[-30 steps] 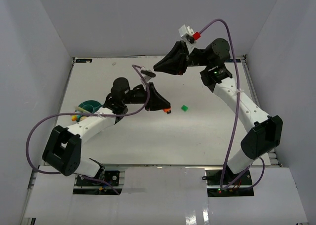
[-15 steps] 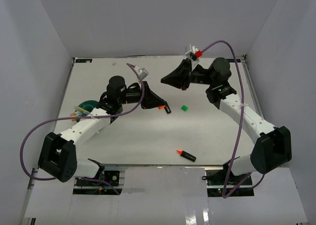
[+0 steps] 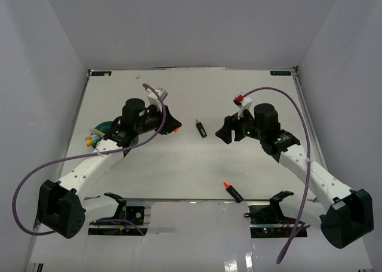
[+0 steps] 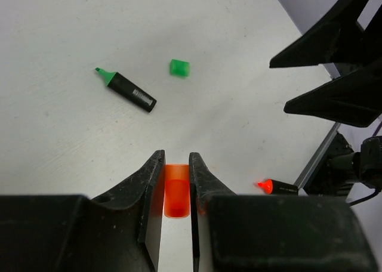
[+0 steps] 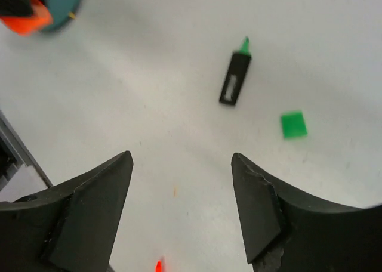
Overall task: Sort the stationery into containers
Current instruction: Move the pen to the center of the board.
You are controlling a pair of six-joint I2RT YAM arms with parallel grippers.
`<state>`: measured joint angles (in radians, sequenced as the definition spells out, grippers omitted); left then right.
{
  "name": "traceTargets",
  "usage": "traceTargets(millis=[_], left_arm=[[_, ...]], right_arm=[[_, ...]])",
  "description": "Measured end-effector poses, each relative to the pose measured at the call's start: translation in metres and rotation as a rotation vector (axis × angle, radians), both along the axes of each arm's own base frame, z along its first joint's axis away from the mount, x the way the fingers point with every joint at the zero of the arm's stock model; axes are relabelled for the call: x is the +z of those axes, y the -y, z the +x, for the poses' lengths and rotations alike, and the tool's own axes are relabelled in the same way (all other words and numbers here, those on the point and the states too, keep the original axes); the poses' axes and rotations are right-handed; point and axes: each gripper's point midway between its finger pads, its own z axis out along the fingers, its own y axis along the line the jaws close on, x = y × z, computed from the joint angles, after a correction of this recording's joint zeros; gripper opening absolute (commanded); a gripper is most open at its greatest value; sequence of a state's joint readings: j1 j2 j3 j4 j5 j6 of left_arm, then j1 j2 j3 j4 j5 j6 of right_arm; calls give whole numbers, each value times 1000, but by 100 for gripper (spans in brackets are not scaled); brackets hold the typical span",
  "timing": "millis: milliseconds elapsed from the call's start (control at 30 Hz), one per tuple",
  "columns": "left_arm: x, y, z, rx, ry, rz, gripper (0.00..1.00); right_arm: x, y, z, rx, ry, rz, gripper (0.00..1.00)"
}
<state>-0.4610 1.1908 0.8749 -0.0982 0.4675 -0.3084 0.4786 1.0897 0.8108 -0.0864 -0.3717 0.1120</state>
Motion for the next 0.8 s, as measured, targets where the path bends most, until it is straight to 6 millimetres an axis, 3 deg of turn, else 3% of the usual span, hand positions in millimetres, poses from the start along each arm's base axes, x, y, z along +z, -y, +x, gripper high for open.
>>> traceTargets(millis=[200,467,633,800], left_arm=[[-6,-20,-5,69,32,47,0],[-10,-37,-9,132,63,82,0],[-6,-44,-7,163,94,98,0],[-5,-49,-5,183,110,109,0]], right_arm=[[-76,31,-49,-129,-236,-207,81],[-151,42,-124,-173,-466,-506,79],[-179,66,-146,-262,-553,-604,74],[-185,62,-161,-240,-572,-640,72]])
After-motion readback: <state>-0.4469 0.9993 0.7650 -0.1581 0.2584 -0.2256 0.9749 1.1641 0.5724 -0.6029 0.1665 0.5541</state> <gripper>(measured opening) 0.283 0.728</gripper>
